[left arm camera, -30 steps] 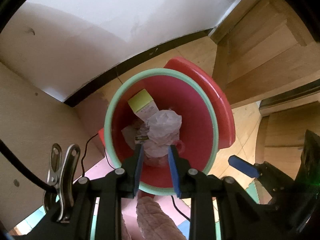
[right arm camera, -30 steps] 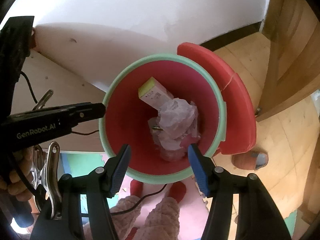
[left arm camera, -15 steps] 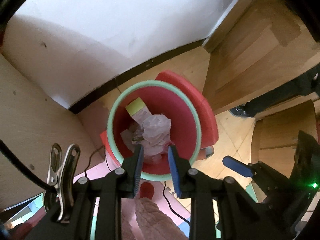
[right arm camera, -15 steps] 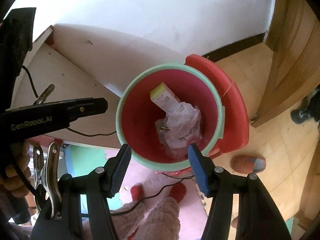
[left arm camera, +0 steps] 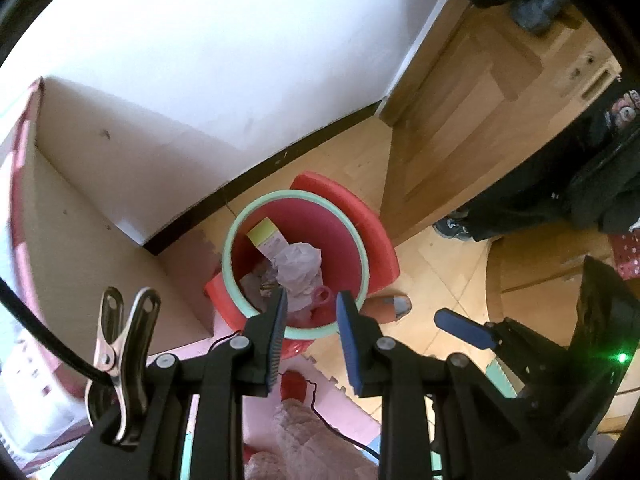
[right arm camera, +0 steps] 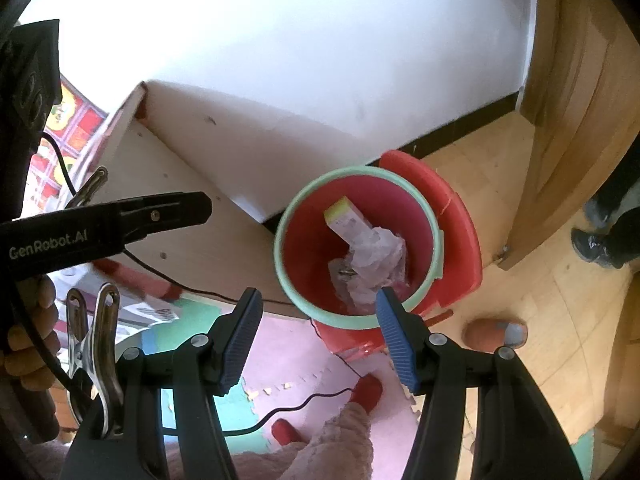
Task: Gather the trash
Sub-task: 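Raise both open tools and turn them back toward the bed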
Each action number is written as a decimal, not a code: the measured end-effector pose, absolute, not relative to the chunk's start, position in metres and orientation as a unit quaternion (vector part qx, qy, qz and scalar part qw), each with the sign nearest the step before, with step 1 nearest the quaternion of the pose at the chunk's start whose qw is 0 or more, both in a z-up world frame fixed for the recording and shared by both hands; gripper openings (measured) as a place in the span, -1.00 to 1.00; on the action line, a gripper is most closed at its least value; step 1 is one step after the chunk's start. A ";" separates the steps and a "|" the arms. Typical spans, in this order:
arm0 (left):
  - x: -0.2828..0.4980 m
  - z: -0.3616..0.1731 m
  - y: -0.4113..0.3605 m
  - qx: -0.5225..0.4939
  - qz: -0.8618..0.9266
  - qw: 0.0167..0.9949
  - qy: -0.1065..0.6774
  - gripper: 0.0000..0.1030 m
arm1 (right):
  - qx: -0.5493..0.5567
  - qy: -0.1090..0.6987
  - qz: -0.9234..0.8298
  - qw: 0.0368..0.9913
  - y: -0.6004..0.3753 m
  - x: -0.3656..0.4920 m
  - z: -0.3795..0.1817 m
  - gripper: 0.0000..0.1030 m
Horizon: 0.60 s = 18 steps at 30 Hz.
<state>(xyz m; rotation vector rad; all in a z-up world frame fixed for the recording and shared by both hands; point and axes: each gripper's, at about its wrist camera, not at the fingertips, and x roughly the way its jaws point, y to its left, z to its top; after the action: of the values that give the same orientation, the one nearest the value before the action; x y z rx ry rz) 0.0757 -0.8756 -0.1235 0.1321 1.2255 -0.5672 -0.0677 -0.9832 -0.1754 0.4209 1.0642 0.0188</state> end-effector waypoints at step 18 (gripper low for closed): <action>0.015 -0.027 -0.770 0.022 -0.225 0.821 0.525 -0.48 | 0.177 0.441 0.019 0.880 -0.919 -0.121 -0.080 0.17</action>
<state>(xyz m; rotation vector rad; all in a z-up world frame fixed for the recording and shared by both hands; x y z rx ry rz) 0.0146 -0.7701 -0.0275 0.0460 1.1170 -0.4800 -0.1209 -0.9188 -0.0800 0.3694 0.9187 0.0396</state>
